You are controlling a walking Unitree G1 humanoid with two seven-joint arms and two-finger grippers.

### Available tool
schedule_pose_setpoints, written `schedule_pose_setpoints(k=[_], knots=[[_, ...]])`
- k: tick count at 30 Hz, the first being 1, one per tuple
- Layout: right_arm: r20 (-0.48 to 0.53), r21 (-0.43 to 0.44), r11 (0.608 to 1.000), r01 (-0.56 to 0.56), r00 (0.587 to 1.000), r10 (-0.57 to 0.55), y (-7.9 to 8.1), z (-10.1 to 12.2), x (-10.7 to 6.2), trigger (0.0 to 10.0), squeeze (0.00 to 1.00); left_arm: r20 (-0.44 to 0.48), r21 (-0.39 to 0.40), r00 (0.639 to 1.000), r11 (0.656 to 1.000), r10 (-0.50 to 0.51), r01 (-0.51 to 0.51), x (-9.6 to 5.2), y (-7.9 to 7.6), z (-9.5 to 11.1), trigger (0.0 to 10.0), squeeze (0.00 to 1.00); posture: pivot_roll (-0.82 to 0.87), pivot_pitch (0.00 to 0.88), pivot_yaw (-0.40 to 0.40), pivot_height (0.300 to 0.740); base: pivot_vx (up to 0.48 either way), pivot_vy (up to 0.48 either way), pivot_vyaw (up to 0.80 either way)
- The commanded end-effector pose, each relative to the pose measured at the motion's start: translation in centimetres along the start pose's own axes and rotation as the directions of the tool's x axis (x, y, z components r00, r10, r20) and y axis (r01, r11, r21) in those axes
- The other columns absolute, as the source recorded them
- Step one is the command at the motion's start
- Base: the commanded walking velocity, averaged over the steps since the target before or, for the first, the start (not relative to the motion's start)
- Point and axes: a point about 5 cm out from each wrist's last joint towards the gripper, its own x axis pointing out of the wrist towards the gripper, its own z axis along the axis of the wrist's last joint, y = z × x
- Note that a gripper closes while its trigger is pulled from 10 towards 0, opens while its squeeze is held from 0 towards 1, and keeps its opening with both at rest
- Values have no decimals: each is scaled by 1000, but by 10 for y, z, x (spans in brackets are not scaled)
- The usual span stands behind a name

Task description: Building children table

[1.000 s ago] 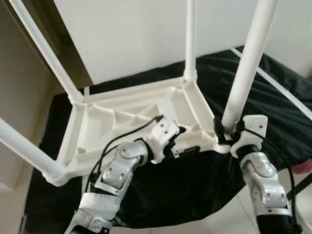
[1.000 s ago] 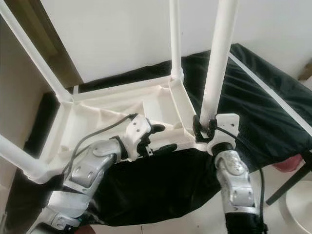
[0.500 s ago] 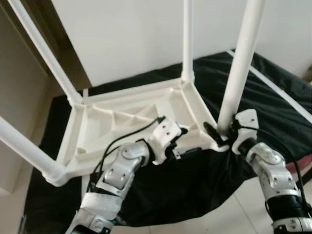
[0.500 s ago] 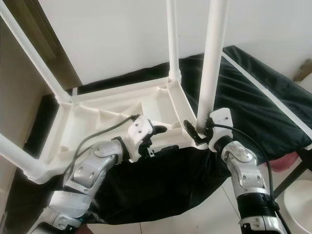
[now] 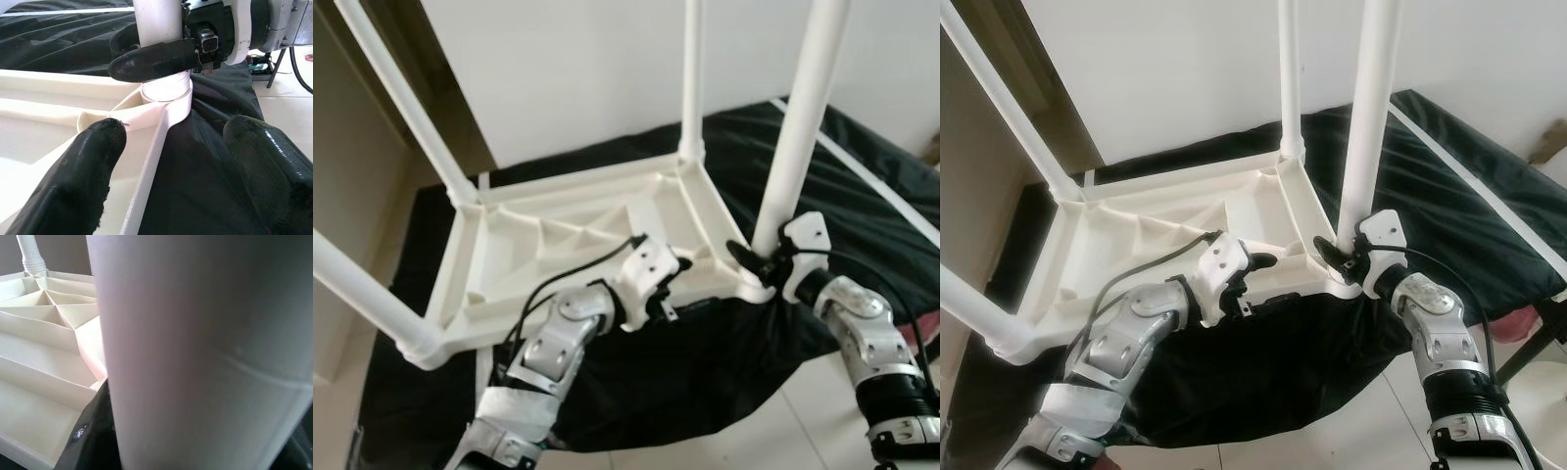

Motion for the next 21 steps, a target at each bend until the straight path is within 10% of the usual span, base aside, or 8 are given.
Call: schedule_pose_setpoints(k=[1, 2, 3, 4, 5, 21], knots=[[-65, 7, 1000, -23, 998, 24, 8, -16, -1, 0, 0, 2, -3, 1000, 1000, 13, -13, -2, 0, -2, 10000, 0, -62, 0, 103, 740, 0, 0, 0], [-65, 7, 1000, -23, 998, 24, 8, -16, -1, 0, 0, 2, -3, 1000, 1000, 13, -13, -2, 0, -2, 10000, 0, -62, 0, 103, 740, 0, 0, 0], [-79, 16, 1000, 3, 997, -2, 8, -19, -2, 4902, 0, 1, -3, 1000, 1000, 14, -14, -2, 0, -2, 10000, 0, -62, 0, 103, 740, 0, 0, 0], [-79, 16, 1000, 3, 997, -2, 8, -19, -2, 4902, 0, 1, -3, 1000, 1000, 14, -14, -2, 0, -2, 10000, 0, -62, 0, 103, 740, 0, 0, 0], [-89, 21, 1000, 19, 996, -17, 7, -21, -2, 10000, 0, 0, -3, 1000, 1000, 14, -14, -2, 0, -2, 10000, 0, -64, 0, 102, 740, 0, 0, 0], [-135, 92, 978, 189, 975, -176, 32, -26, 10, 10000, 0, -2, -3, 1000, 1000, 5, -5, 0, -4, -4, 10000, 0, -68, 0, 90, 740, 0, 0, 0]])
